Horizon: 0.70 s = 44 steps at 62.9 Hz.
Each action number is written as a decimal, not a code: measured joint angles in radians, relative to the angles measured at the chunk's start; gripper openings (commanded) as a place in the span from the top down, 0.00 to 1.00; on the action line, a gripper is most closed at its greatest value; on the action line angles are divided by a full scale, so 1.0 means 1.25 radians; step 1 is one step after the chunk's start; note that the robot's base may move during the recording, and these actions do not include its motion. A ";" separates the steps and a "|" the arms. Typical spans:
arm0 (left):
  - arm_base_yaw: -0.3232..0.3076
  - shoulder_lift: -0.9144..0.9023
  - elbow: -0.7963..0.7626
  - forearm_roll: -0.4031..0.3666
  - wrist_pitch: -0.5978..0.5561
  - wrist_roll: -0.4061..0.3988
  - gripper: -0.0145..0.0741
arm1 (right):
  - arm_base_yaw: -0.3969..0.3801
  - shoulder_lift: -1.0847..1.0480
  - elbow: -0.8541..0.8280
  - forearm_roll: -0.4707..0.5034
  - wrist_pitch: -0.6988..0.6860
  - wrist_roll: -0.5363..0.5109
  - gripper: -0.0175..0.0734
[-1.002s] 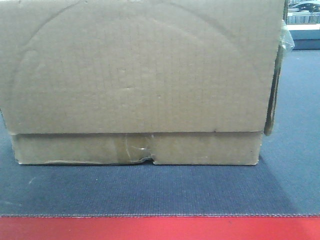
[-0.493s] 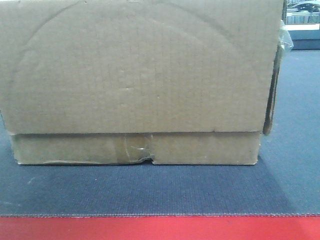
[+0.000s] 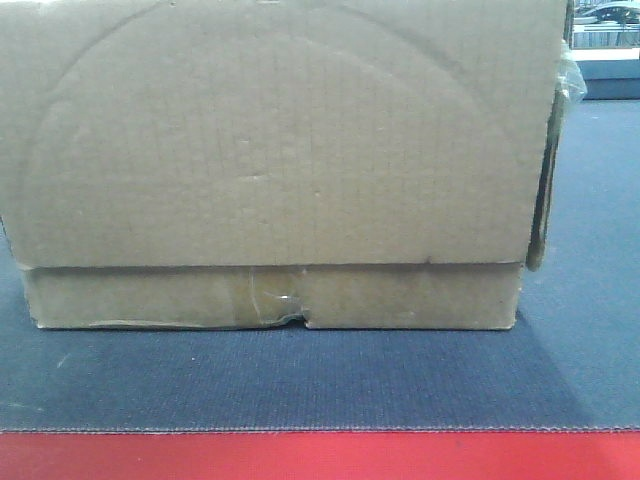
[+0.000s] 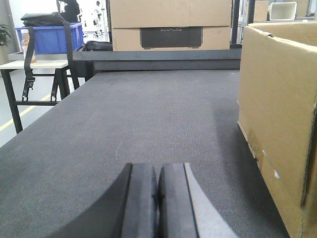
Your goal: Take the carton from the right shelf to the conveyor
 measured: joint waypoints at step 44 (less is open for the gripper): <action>0.000 0.000 0.000 0.000 -0.002 0.000 0.82 | 0.000 -0.004 0.028 0.000 -0.031 -0.002 0.88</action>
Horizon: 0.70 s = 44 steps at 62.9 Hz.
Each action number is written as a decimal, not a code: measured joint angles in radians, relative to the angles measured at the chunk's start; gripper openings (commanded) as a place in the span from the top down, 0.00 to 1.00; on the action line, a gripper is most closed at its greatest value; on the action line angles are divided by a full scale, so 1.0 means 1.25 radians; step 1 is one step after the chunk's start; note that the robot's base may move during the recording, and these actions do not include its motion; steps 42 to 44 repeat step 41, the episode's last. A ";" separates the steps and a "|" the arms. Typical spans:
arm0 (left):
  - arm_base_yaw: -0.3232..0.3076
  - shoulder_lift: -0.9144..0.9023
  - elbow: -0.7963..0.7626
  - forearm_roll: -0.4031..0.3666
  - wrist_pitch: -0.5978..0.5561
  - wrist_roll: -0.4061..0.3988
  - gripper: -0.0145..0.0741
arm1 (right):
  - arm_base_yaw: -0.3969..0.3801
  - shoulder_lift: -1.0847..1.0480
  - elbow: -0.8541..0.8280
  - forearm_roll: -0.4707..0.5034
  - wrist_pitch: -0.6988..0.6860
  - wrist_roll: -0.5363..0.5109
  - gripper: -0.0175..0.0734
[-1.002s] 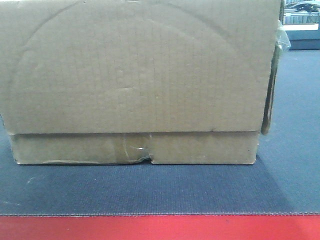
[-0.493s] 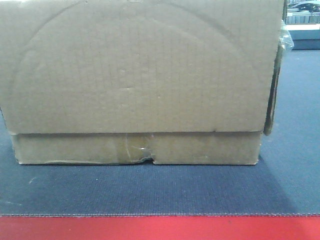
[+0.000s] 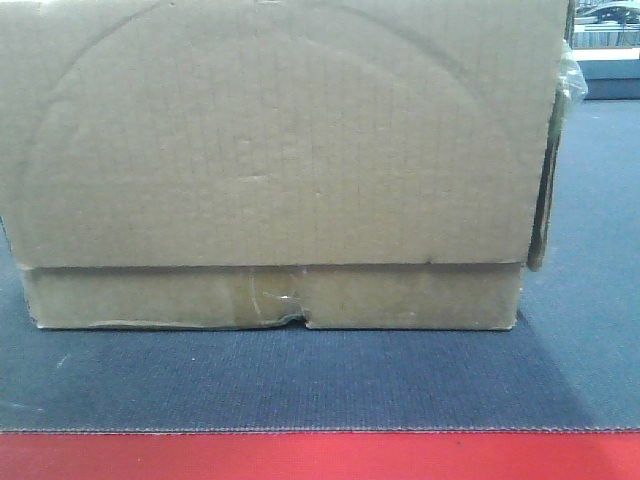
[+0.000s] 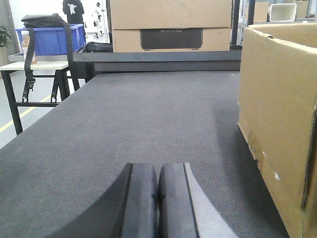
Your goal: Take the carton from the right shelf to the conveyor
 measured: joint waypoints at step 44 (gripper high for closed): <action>0.000 0.000 0.000 0.000 0.000 0.000 0.82 | 0.000 0.000 0.000 -0.001 0.000 -0.001 0.88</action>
